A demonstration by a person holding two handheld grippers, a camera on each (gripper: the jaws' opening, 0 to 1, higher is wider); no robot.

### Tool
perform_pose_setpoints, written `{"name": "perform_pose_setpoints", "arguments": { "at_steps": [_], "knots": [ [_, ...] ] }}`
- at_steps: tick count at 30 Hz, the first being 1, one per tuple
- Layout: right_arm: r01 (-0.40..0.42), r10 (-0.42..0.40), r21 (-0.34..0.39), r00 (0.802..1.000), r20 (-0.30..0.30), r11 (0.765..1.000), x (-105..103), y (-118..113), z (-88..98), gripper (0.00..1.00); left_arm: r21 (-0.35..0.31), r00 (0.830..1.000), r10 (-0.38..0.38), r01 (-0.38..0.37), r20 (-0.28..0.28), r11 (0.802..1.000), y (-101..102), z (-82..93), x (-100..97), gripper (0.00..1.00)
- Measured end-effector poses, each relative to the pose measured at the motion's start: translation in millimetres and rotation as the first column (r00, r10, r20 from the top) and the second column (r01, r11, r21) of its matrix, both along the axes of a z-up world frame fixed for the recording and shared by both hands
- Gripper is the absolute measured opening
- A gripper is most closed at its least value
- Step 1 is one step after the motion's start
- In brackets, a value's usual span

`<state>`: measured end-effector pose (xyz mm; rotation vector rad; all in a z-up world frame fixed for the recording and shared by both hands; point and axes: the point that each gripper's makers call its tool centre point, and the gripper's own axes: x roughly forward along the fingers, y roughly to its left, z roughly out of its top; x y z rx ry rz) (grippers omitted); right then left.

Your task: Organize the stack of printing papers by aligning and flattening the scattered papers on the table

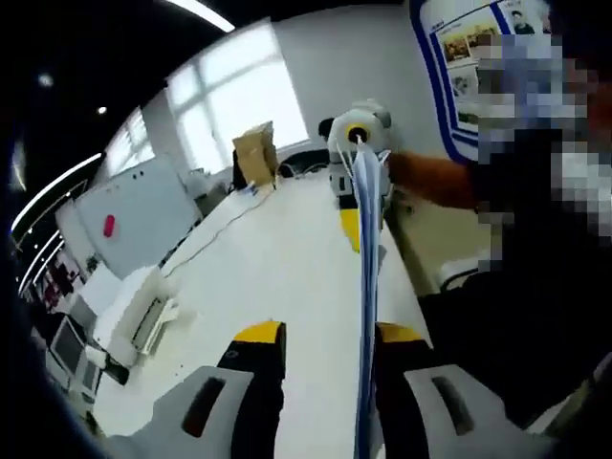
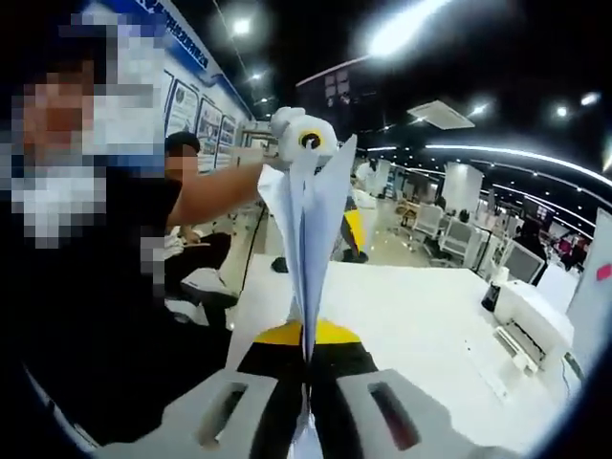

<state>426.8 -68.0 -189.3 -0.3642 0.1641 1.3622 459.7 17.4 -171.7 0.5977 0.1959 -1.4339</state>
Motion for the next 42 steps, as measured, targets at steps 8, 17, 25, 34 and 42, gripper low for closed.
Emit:
{"name": "perform_pose_setpoints", "arguments": {
  "at_steps": [8, 17, 25, 34, 42],
  "knots": [
    [0.020, -0.020, 0.074, 1.000, 0.005, 0.997, -5.3, -6.5, 10.2, 0.00, -0.377, 0.984, 0.167, -0.134, 0.056, 0.917, 50.6, 37.3, 19.3, 0.55],
    [0.013, -0.015, 0.147, 1.000, 0.016, 0.989, -14.9, -9.5, 15.1, 0.00, -0.683, 0.989, 0.092, -0.148, -0.118, 0.715, 81.2, 18.3, 18.5, 0.68],
    [-0.009, 0.010, 0.230, 1.000, -0.007, 0.973, -21.2, -15.3, 14.3, 0.00, -0.756, 0.980, 0.000, -0.152, -0.197, 0.637, 80.8, -17.2, 12.6, 0.45],
    [0.129, -0.113, 0.324, 0.991, -0.066, 0.937, 2.8, -24.5, -21.6, 0.00, -0.716, 0.973, 0.083, -0.217, -0.217, 0.663, 69.3, -37.3, -2.9, 0.06],
    [0.309, -0.325, 0.352, 0.946, -0.015, 0.884, 33.3, -35.4, -64.9, 0.00, -0.612, 0.924, 0.374, -0.343, -0.083, 0.712, 53.4, -60.9, -2.5, 0.06]
  ]
}}
